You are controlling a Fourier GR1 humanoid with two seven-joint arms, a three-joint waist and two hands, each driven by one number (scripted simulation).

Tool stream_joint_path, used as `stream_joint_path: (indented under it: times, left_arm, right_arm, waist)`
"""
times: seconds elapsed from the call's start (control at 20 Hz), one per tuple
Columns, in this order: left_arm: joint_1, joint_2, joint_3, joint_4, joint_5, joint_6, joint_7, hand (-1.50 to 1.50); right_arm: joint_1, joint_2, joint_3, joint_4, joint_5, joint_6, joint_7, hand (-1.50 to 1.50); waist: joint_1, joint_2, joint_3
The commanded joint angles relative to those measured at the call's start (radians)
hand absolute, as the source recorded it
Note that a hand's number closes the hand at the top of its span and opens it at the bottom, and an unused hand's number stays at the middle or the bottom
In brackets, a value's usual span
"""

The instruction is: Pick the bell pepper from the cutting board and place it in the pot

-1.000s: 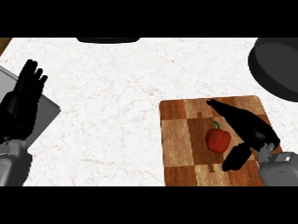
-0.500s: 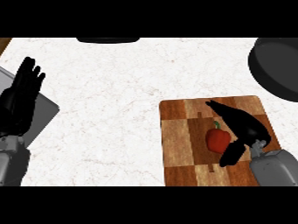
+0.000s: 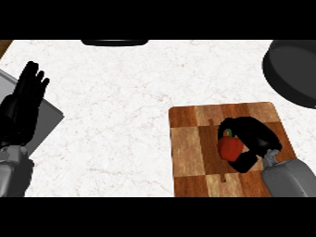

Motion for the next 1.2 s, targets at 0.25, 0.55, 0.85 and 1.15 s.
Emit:
stream_joint_path:
  times: [0.25, 0.55, 0.85, 1.15]
  left_arm:
    - [0.069, 0.003, 0.029, -0.049, 0.014, -0.046, -0.010, 0.00]
    - [0.020, 0.008, 0.046, -0.055, 0.001, -0.036, 0.049, 0.00]
    - [0.058, -0.012, 0.044, -0.020, -0.010, -0.040, -0.036, 0.00]
    - [0.000, -0.039, 0.013, -0.011, -0.043, 0.004, 0.009, 0.00]
  right_arm:
    - [-0.006, 0.085, 0.071, -0.017, 0.064, 0.019, -0.051, 1.50]
    - [0.086, 0.118, 0.108, -0.240, 0.090, 0.070, 0.019, 1.50]
    - [0.107, 0.095, -0.060, -0.402, 0.008, 0.020, 0.002, 1.50]
    - [0.050, 0.218, -0.210, -0.547, -0.003, -0.174, 0.095, 1.50]
  waist:
    - [0.004, 0.005, 0.005]
    - [-0.003, 0.004, 0.005]
    - [-0.008, 0.003, 0.005]
    - [-0.017, 0.003, 0.006]
